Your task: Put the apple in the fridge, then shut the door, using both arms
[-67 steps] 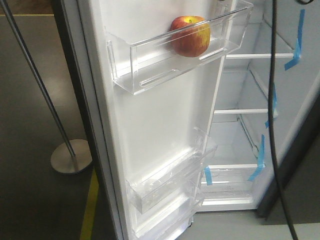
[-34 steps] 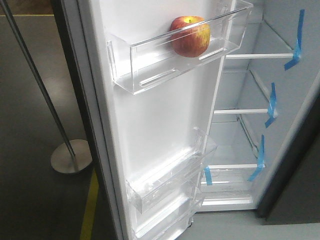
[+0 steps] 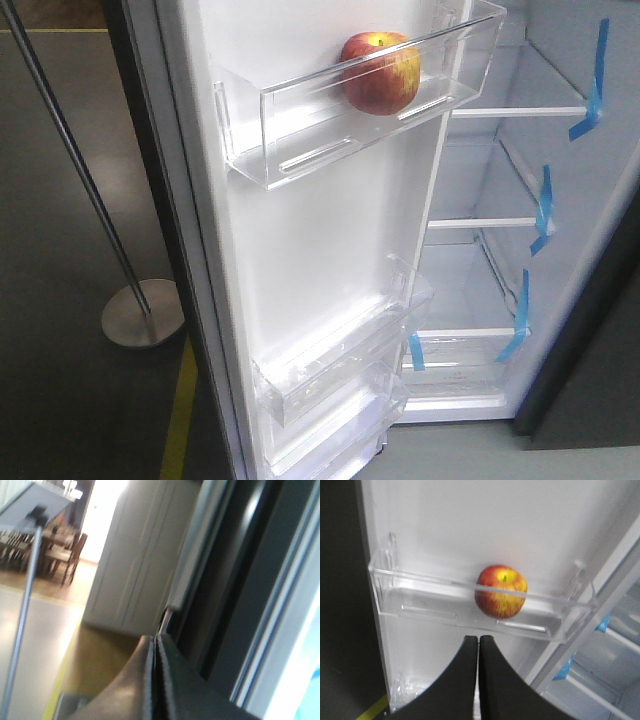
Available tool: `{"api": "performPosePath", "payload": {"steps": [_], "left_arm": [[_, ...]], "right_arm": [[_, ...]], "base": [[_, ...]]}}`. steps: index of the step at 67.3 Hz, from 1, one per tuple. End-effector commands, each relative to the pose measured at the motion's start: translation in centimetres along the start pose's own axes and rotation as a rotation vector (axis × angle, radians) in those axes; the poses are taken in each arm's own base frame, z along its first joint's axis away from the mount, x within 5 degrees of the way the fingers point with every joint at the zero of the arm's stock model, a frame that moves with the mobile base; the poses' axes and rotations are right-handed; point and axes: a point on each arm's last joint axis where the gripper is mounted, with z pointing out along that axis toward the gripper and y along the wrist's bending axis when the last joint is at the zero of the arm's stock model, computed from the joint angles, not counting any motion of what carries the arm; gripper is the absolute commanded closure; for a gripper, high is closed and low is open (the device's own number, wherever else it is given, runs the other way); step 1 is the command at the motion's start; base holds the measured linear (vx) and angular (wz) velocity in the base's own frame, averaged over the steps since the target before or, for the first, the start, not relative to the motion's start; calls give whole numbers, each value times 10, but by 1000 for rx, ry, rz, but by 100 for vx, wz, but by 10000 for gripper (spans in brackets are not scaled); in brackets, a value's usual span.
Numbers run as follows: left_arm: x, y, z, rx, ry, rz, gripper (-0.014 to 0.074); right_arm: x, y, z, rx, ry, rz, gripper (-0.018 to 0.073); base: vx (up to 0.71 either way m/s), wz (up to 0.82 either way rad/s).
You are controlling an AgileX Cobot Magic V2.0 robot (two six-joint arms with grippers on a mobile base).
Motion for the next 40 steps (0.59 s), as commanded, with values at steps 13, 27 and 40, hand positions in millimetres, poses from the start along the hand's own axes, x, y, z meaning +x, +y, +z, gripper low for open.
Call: {"api": "performPosePath", "payload": {"steps": [13,27,40], "left_arm": [[-37,-19,-8,233,-313,-279,603],[-39,-19,-7,267,-275,-624,605],[-82,-37,5,231,-243,-653,605]], "right_arm": [[85,26,-8,70,-24,79,564],[133,48,-21,64,-3,89,564],[137,55,-32,76,-40,75,564]], "base": [[0,0],[0,0],[0,0]]}}
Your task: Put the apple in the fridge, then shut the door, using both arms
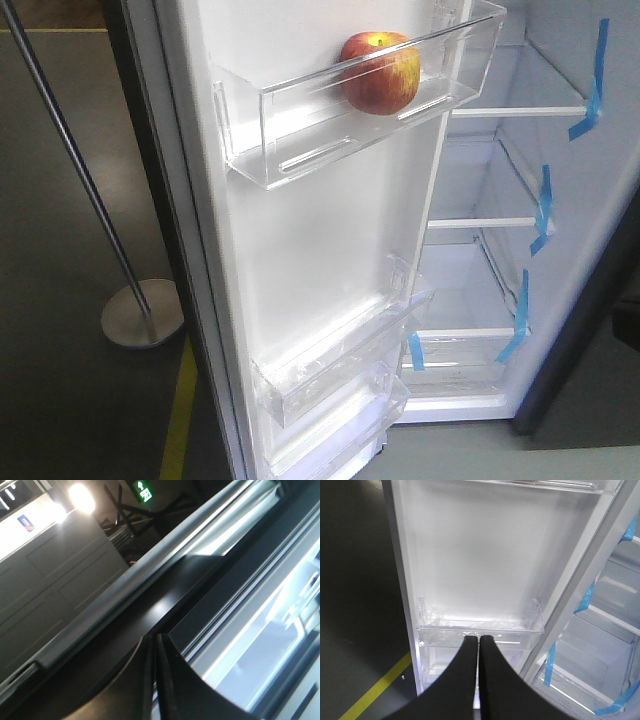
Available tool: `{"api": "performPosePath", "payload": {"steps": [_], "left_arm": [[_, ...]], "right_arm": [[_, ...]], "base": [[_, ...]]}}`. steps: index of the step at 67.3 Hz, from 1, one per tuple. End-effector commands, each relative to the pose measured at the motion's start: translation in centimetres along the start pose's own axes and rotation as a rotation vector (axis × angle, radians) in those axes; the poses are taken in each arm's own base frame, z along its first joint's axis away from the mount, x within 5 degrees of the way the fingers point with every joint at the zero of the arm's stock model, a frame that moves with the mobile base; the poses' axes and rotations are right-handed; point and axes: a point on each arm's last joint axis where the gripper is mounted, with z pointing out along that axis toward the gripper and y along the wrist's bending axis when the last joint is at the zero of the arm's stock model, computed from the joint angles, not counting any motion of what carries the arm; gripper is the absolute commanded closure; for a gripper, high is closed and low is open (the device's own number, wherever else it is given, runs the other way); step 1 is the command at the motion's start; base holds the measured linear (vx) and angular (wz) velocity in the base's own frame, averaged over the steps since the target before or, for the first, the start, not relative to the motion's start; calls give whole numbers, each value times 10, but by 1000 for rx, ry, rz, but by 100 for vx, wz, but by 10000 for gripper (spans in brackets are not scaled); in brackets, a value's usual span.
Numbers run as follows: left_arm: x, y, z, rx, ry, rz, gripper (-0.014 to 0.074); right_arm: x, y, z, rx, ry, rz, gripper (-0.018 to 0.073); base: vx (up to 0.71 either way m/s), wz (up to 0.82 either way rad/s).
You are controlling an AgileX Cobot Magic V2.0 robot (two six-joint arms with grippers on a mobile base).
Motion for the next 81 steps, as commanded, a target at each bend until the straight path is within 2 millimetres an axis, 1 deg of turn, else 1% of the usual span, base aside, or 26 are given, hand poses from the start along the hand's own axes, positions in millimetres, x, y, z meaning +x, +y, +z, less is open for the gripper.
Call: {"api": "performPosePath", "payload": {"steps": [1,7,12,15,18,25,29,33,36,44,50,51,52,53,56,63,69,75,81], "left_arm": [[-18,-32,19,51,-24,-27,605],[-31,-55,45,82,-31,2,605],[-39,-73,73,127,-35,81,605],[-43,-81,91,156,-46,97,605],[-46,-87,107,175,-52,96,605],[-50,-92,156,150,-35,95,604],[-49,-89,180,118,-15,98,603],[-45,-83,209,89,16,97,603],[-42,-78,228,78,40,63,601],[-29,-66,270,77,129,-24,579],[-17,-57,296,86,206,-85,526],[-14,-53,302,79,221,-97,515],[-12,-53,306,85,233,-113,498],[-9,-48,311,78,247,-123,485],[-4,-43,324,79,276,-158,436],[7,-29,348,61,324,-241,303],[16,-20,363,80,358,-289,213],[25,-14,374,130,403,-311,160],[33,-11,381,182,463,-342,153]], "right_arm": [[-12,-1,-7,38,-100,-1,564],[-12,-1,-7,30,-102,4,564],[-12,1,-7,15,-99,13,564],[-12,1,-7,7,-102,19,562],[-12,2,-7,5,-105,22,562],[-12,2,-7,5,-105,22,562],[-12,2,-7,5,-105,22,562],[-12,2,-7,5,-105,21,562],[-12,2,-7,5,-105,21,562],[-12,2,-7,5,-105,21,562],[-12,1,-7,6,-106,21,562],[-12,1,-7,6,-106,21,562],[-12,1,-7,6,-106,21,562],[-12,1,-7,6,-106,21,562],[-12,1,-7,6,-107,21,562],[-12,1,-7,6,-106,22,562],[-12,1,-7,6,-106,22,562],[-12,1,-7,6,-106,22,562],[-12,1,-7,7,-106,21,562]], "base": [[0,0],[0,0],[0,0],[0,0],[0,0],[0,0],[0,0],[0,0],[0,0],[0,0],[0,0],[0,0],[0,0],[0,0],[0,0],[0,0],[0,0],[0,0],[0,0]]}}
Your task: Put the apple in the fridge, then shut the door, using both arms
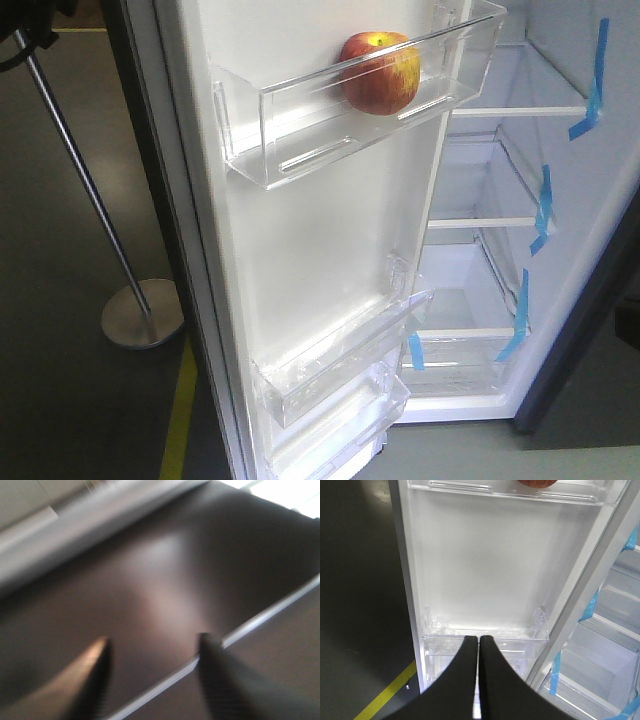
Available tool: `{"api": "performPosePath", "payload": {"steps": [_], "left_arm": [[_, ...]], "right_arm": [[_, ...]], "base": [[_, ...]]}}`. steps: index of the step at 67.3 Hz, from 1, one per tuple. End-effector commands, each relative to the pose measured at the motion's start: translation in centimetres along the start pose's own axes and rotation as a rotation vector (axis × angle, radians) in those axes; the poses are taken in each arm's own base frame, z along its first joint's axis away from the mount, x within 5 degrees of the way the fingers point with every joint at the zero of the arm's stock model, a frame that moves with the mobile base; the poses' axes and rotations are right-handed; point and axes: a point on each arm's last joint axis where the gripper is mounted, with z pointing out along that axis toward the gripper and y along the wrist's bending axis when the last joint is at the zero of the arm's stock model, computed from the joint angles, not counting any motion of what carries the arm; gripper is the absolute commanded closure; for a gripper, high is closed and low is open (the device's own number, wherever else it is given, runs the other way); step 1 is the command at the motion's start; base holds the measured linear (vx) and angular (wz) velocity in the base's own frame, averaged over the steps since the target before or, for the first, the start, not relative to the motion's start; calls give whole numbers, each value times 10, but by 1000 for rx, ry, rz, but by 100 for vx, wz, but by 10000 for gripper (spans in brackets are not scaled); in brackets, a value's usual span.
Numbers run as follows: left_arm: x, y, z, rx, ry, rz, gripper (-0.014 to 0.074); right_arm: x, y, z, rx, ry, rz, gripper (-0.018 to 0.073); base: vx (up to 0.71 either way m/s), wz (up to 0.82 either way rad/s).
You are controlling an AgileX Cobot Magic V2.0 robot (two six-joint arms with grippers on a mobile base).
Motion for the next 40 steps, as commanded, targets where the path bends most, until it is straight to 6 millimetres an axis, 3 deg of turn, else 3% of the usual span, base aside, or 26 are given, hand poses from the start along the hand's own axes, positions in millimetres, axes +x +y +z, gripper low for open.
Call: {"api": "performPosePath", "payload": {"steps": [1,12,22,40], "left_arm": [[1,-33,4,180,69,-24,153],[13,-28,7,221,203,-7,153],[26,-36,6,299,301,17,153],[79,-56,8,429,513,14,188]], "right_arm": [[-11,-2,-3,20,-75,8,562],[-11,-2,-3,21,-75,6,562],[-11,-2,-3,23,-75,6,562],[-17,-7,-4,75,-135,-3,562]], "base": [[0,0],[0,0],[0,0],[0,0]]}}
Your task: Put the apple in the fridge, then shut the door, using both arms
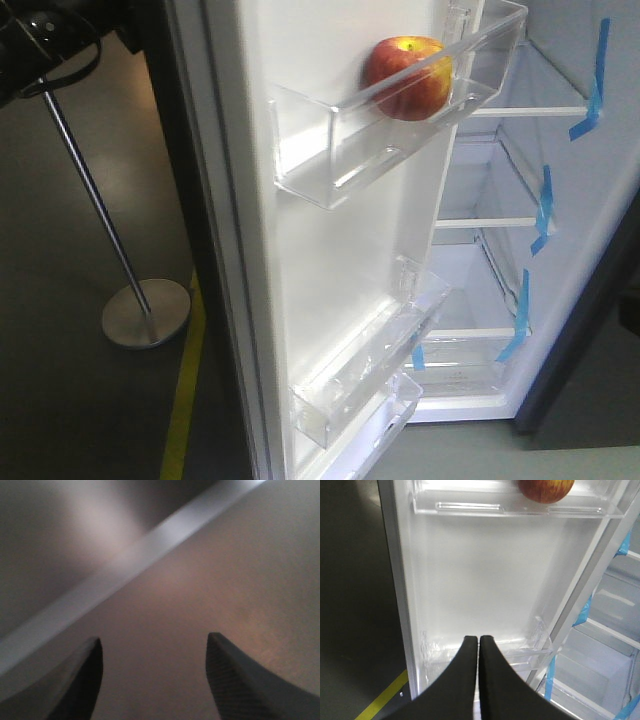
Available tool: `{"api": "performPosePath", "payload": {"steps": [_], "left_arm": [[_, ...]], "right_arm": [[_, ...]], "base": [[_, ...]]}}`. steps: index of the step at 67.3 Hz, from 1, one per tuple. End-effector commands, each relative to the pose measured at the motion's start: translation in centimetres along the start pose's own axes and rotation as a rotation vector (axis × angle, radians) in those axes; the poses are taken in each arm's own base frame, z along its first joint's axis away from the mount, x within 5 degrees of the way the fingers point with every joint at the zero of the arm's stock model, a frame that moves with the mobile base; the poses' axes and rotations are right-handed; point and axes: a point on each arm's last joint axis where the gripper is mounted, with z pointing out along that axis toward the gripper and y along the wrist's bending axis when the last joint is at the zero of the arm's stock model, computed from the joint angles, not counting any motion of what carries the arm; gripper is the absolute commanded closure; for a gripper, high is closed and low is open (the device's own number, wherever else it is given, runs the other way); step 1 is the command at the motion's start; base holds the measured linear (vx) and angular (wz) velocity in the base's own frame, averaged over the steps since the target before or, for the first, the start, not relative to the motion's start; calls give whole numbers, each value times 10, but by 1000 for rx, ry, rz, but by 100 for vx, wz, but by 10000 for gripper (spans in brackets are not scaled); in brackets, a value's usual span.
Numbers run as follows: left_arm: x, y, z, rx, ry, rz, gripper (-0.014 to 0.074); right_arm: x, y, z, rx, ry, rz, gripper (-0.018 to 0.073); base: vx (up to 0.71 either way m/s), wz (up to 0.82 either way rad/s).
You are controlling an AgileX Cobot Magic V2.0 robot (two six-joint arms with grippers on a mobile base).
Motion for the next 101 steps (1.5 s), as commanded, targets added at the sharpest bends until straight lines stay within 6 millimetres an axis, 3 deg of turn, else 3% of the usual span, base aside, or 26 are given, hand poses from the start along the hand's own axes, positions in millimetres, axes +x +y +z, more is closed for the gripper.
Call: {"api": "performPosePath", "payload": {"steps": [1,20,39,55,64,77,87,101], "left_arm": [[25,-46,16,170,137,57,192],[90,-61,46,221,355,69,276],[106,-59,48,189,453,151,290],[104,-53,45,140,477,202,290],[97,-49,40,50,479,291,290],[75,-45,21,-134,489,461,290],[55,-54,4,-230,463,595,290],[30,-71,-16,-277,370,652,290]], "right_arm": [[-14,-5,-3,54,-110,2,562],[-20,-10,-5,106,-176,-5,562],[-25,-16,-6,185,-225,-38,559],[-33,-26,-10,299,-310,-74,465],[-42,-37,-2,367,-365,-99,308],[-68,-66,34,472,-459,-104,62],[-86,-92,71,509,-466,-79,46],[-89,-159,101,647,-399,85,45]], "base": [[0,0],[0,0],[0,0],[0,0],[0,0],[0,0],[0,0],[0,0]]}}
